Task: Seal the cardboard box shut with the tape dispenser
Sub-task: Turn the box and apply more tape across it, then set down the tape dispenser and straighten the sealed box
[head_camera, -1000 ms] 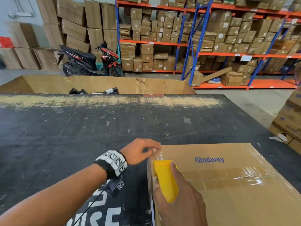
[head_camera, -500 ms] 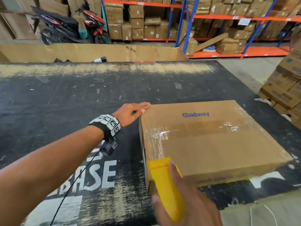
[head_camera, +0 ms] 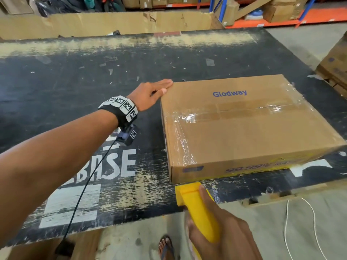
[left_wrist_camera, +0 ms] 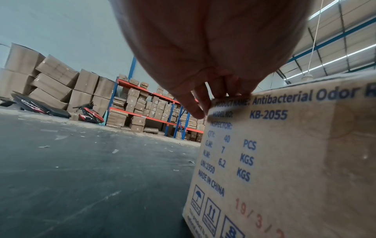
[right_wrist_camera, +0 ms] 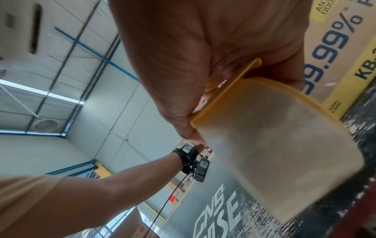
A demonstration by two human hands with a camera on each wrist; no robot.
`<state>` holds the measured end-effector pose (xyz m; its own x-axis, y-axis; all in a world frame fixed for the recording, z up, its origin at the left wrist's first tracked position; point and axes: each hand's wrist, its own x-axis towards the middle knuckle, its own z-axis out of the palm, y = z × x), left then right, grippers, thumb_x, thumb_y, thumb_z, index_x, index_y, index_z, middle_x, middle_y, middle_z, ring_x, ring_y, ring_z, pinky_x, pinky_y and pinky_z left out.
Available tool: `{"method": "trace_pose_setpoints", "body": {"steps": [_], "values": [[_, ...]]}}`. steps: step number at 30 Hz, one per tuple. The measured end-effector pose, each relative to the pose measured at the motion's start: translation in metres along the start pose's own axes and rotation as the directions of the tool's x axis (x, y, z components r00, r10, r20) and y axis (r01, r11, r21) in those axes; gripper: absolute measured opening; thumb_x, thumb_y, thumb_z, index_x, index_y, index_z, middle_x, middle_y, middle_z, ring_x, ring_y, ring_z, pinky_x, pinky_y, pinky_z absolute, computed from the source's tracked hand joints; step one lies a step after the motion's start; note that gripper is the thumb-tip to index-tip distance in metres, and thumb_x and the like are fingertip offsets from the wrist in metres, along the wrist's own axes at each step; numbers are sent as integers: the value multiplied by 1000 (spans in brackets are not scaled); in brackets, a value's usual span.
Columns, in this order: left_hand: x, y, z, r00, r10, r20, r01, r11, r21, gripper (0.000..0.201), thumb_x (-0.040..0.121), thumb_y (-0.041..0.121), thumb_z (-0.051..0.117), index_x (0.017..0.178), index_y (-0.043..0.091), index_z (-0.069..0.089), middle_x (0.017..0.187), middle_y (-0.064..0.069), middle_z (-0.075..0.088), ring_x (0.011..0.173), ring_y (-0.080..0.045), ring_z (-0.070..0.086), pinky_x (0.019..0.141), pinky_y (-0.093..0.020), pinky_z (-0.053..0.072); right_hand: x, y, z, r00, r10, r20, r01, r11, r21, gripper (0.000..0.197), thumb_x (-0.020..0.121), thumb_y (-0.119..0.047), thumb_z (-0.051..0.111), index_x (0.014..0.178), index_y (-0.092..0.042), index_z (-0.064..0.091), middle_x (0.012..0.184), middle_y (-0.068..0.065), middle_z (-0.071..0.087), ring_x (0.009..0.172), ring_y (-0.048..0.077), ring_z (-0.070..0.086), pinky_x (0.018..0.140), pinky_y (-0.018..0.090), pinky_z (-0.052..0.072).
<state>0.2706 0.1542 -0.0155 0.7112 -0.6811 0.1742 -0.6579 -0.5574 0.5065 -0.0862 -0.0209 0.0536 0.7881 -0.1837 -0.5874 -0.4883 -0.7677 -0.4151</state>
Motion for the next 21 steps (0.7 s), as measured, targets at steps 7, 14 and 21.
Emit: {"method": "trace_pose_setpoints", "body": {"steps": [7, 14, 21], "values": [[-11, 33, -3, 997, -62, -49, 64, 997, 44, 43, 106, 27, 41, 146, 16, 52, 156, -7, 47, 153, -22, 29, 126, -36, 18, 20, 45, 83, 989, -41, 140, 10, 977, 214, 86, 56, -73, 57, 139, -56, 46, 141, -10, 56, 122, 13, 58, 103, 27, 45], [-121, 136, 24, 963, 227, 147, -226, 974, -23, 73, 84, 69, 62, 146, 31, 50, 161, 5, 39, 152, -11, 26, 125, -44, 22, 24, 68, 65, 983, -181, -25, 175, 894, 413, 61, 69, -59, 75, 128, -58, 58, 124, -32, 64, 114, -11, 59, 96, 21, 51], [-141, 137, 49, 960, 241, 142, -254, 964, 84, 70, 90, 45, 66, 153, 34, 38, 168, 4, 24, 158, -13, 8, 126, -56, 10, 22, 86, 44, 962, -213, -172, 272, 814, 514, 67, 69, -43, 86, 130, -54, 58, 128, -28, 64, 116, -1, 63, 94, 26, 53]]}}
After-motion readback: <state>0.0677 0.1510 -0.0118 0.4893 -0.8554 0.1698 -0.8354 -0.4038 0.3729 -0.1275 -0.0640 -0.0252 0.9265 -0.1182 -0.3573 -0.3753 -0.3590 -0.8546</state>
